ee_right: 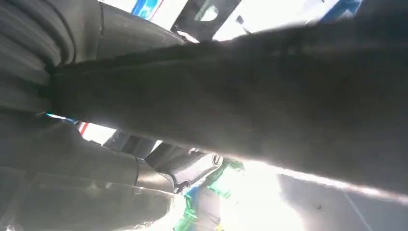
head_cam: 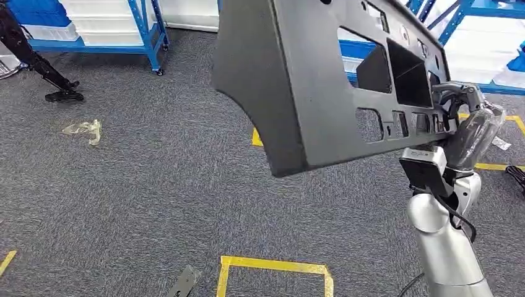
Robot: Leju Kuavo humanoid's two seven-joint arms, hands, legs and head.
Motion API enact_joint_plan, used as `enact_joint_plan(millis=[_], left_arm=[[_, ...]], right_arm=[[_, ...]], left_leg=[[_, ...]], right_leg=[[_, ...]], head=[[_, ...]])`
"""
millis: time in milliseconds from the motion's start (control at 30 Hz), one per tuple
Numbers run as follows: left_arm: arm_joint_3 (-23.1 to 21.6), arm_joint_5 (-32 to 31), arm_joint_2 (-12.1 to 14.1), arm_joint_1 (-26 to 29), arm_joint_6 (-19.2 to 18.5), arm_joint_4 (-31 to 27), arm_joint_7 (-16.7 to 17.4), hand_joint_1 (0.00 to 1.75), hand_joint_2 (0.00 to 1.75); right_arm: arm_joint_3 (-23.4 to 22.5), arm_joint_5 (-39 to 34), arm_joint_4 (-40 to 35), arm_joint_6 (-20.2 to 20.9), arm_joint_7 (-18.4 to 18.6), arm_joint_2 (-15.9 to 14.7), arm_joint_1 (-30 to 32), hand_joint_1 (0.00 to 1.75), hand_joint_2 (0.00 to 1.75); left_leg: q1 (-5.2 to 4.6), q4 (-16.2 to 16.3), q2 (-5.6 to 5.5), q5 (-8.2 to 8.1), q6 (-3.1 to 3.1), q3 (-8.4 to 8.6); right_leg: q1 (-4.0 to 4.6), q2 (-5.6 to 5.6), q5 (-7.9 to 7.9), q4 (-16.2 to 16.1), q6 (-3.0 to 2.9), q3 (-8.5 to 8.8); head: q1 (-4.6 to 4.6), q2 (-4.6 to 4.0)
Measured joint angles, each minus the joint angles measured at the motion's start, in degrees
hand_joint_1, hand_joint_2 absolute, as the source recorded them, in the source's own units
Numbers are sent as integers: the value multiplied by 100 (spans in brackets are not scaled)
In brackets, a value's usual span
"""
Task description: Take the parts from the cabinet and place them on the table.
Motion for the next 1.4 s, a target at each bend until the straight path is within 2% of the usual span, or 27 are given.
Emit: enact_joint_plan(millis=[33, 100, 133, 200, 267, 333, 367, 433, 467, 500, 567, 633, 667, 733, 767, 833, 867, 933, 967, 1000, 1067, 1133, 1167, 1200, 1233, 1333, 1400], left_arm=[[-11, -20, 0, 0, 0, 0, 9, 0, 175], [-40, -35, -2, -4, -20, 0, 22, 0, 175], [-48, -35, 0, -5, -29, 0, 33, 0, 175], [-57, -42, 4, -5, -29, 0, 46, 0, 175], [-72, -44, 11, -7, -31, 0, 44, 0, 175], [-74, -61, 13, -12, -31, 0, 42, 0, 175], [-79, -75, 13, -14, -31, 0, 39, 0, 175], [-85, -77, 13, -7, -22, 0, 33, 0, 175], [-90, -79, 13, 0, -22, 0, 33, 0, 175], [-92, -79, 13, 4, -22, 0, 33, 0, 175], [-94, -81, 15, 3, -20, 0, 31, 0, 175], [-94, -85, 28, 2, -15, 0, 29, 0, 175], [-94, -85, 33, -7, -15, 0, 29, 0, 175], [-94, -88, 31, -8, -13, 0, 24, 0, 175], [-94, -92, 33, -7, -13, 0, 24, 0, 175], [-94, -103, 35, -10, -15, 0, 20, 0, 175], [-94, -112, 37, -20, -15, 0, 18, 0, 175], [-94, -131, 31, -30, -15, 0, 15, 0, 175], [-96, -138, 31, -23, -22, 0, 15, 0, 175], [-99, -140, 31, -13, -22, 0, 18, 0, 175], [-98, -151, 31, -9, -20, 0, 18, 0, 175], [-98, -155, 31, -10, -18, 0, 18, 0, 175], [-96, -155, 44, -17, -15, 0, 18, 0, 175], [-96, -155, 44, -26, -15, 0, 20, 0, 175], [-96, -155, 46, -25, -15, 0, 24, 0, 175], [-96, -155, 50, -32, -13, 0, 29, 0, 175], [-96, -155, 48, -49, -13, -2, 29, 0, 175]], right_arm=[[-2, 9, 0, 0, 0, 2, 10, 175, 175], [-13, 15, 0, 0, 0, 2, 7, 175, 175], [-17, 18, 2, 0, 0, 2, 6, 175, 175], [-26, 18, 13, 0, -2, 9, 3, 175, 175], [-28, 15, 37, 0, -2, 20, 2, 175, 175], [-35, 18, 42, 0, -2, 22, -13, 175, 175], [-35, 18, 46, 0, -2, 26, -33, 175, 175], [-31, 18, 66, 0, -20, 37, -47, 175, 175], [-28, 18, 81, 0, -22, 44, -46, 175, 175], [-26, 18, 90, 0, -22, 50, -46, 175, 175], [-28, 13, 105, 0, -24, 55, -48, 175, 175], [-28, 11, 109, 0, -28, 59, -63, 175, 175], [-28, 9, 116, 0, -35, 63, -85, 175, 175], [-26, 7, 129, 0, -35, 68, -110, 175, 175], [-26, 7, 136, 0, -35, 72, -100, 175, 175], [-35, 4, 138, 0, -35, 63, -112, 175, 175], [-37, 15, 140, 0, -35, 66, -143, 175, 175], [-35, 15, 149, 0, -55, 63, -163, 175, 175], [-35, 15, 158, 0, -55, 63, -148, 175, 175], [-35, 9, 171, 0, -52, 63, -125, 175, 175], [-35, 9, 186, 0, -52, 63, -123, 175, 175], [-37, 9, 186, 0, -52, 63, -132, 175, 175], [-35, 9, 201, 0, -59, 63, -135, 175, 175], [-28, 9, 212, 0, -61, 66, -142, 175, 175], [-31, 4, 214, 0, -57, 66, -125, 175, 175], [-35, 7, 223, -2, -42, 66, -155, 175, 175], [-35, 9, 223, -2, -44, 66, -213, 175, 175]], left_leg=[[1, 4, 0, 4, -8, 0], [20, 24, -2, 5, -51, 1], [7, 56, -4, -5, -97, -10], [-30, 82, -6, -8, -174, -52], [-5, 67, -1, 5, -224, -53], [29, 203, -6, -104, -300, -138], [36, 551, -6, -303, -328, -293], [58, 1507, -8, -689, -367, -778], [62, 1875, -8, -782, -374, -985], [62, 1960, -8, -740, -369, -1062], [61, 1346, -8, -313, -326, -809], [50, 301, -24, 143, -232, -294], [16, 187, -26, 11, -215, -196], [-20, 130, -19, -21, -189, -165], [-22, 100, -15, -46, -141, -148], [-4, 8, -32, -39, -79, 31], [2, -14, -30, -60, -39, 73], [-4, -14, -31, -95, -5, 102], [-6, -12, -31, -124, -2, 118], [-5, -11, -34, -149, -8, 145], [11, -6, -42, -215, -42, 225], [23, 0, -44, -300, -111, 328], [-2, 22, -41, -340, -155, 364], [-11, 26, -35, -360, -181, 327], [-13, 21, -29, -394, -217, 315], [29, 117, -9, -473, -292, 337], [48, 748, -10, -677, -354, 6]], right_leg=[[-2, -2, 104, -258, 42, 155], [-12, -14, 447, -1280, 137, 717], [-20, -40, 493, -1678, 135, 921], [27, 1, 503, -1680, -32, 930], [51, 12, 506, -1669, -104, 907], [-7, 18, 514, -1690, -202, 941], [-3, 17, 504, -1689, -262, 948], [22, 17, 496, -1685, -297, 948], [36, 18, 486, -1684, -312, 950], [46, 19, 478, -1684, -320, 961], [52, 34, 441, -1684, -328, 1005], [51, 46, 382, -1691, -297, 1072], [108, 51, 358, -1687, -262, 1057], [83, 56, 359, -1722, -206, 1062], [89, 53, 410, -1652, -139, 1087], [78, 35, 304, -1550, -121, 1060], [87, 36, 229, -1307, -135, 935], [89, 37, -16, -442, -155, 390], [86, 37, -118, -37, -142, 95], [78, 36, -105, 102, -106, -68], [47, 31, 228, -399, 26, 19], [-3, -4, 844, -1491, 220, 438], [8, -38, 844, -1672, 173, 466], [34, -45, 693, -1684, -45, 473], [52, -26, 811, -1674, -92, 531], [6, 7, 785, -1681, -199, 620], [20, 7, 743, -1680, -277, 684]], head=[[2, 0], [4, 0], [9, 0], [-15, 0], [-11, 0], [-13, 0], [-39, 0], [-35, 0], [-33, 0], [-35, 0], [-35, 0], [-35, 0], [-28, 0], [-35, 0], [-35, 0], [-26, 0], [-26, 0], [-20, 0], [-17, 0], [-20, 0], [-15, 0], [-13, 0], [0, 0], [2, 0], [-18, 0], [-22, 0], [-33, 0]])
